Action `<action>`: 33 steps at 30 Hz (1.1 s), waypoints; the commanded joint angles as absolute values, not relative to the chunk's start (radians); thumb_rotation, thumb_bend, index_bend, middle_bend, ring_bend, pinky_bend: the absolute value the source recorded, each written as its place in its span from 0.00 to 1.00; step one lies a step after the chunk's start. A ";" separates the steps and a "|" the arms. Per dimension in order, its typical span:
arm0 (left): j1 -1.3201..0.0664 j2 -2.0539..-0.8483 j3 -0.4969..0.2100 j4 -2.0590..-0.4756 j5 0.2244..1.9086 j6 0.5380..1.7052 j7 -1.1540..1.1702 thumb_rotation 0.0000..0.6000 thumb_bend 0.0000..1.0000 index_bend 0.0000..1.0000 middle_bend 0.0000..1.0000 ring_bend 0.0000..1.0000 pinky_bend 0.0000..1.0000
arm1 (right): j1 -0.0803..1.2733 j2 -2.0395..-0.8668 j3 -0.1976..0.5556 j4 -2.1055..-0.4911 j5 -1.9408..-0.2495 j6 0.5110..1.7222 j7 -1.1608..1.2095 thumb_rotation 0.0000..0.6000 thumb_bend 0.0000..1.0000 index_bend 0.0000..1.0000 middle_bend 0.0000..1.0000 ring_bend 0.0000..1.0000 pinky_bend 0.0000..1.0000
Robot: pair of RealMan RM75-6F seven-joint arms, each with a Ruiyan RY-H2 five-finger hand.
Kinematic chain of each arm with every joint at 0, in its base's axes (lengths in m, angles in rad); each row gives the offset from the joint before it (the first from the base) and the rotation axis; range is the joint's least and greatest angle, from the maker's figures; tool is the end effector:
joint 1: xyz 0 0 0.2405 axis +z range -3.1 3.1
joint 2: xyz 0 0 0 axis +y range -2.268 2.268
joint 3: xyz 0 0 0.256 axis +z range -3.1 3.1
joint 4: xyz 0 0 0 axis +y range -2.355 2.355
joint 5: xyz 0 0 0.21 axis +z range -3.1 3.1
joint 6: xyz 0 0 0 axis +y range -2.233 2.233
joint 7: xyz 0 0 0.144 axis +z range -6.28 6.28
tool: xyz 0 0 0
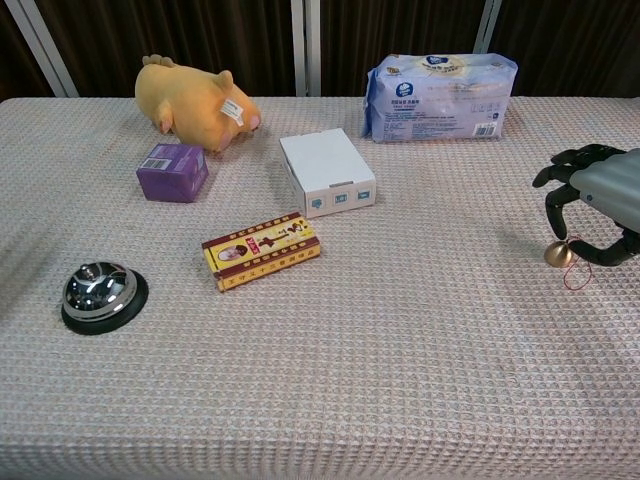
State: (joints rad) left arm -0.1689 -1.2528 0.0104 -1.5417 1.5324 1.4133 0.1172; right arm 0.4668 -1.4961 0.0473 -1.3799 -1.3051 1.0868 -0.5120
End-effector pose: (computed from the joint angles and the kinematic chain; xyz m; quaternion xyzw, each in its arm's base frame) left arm -0.2997 0.1928 0.1023 -0.6589 -0.3716 -0.3634 0.5439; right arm -0.2604 -0.2829 0.0072 0.7700 -0.2842 0.2462 0.5155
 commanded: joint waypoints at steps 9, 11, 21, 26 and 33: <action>-0.168 -1.248 0.008 -1.543 1.534 1.413 0.110 1.00 0.25 0.14 0.11 0.08 0.22 | 0.469 -1.505 0.048 -1.370 -1.309 1.087 -0.507 1.00 0.33 0.55 0.16 0.00 0.00; -0.168 -1.247 0.008 -1.544 1.534 1.411 0.110 1.00 0.25 0.14 0.11 0.08 0.22 | 0.469 -1.507 0.050 -1.370 -1.309 1.087 -0.506 1.00 0.33 0.55 0.16 0.00 0.00; -0.167 -1.239 0.010 -1.550 1.540 1.411 0.104 1.00 0.25 0.14 0.11 0.08 0.22 | 0.468 -1.508 0.050 -1.369 -1.314 1.093 -0.504 1.00 0.36 0.62 0.17 0.00 0.00; -0.167 -1.237 0.010 -1.553 1.541 1.409 0.098 1.00 0.25 0.14 0.11 0.08 0.22 | 0.467 -1.500 0.052 -1.381 -1.326 1.106 -0.495 1.00 0.36 0.63 0.18 0.00 0.00; -0.166 -1.234 0.009 -1.555 1.542 1.410 0.092 1.00 0.25 0.14 0.11 0.08 0.22 | 0.469 -1.458 0.093 -1.455 -1.363 1.174 -0.464 1.00 0.36 0.64 0.18 0.00 0.00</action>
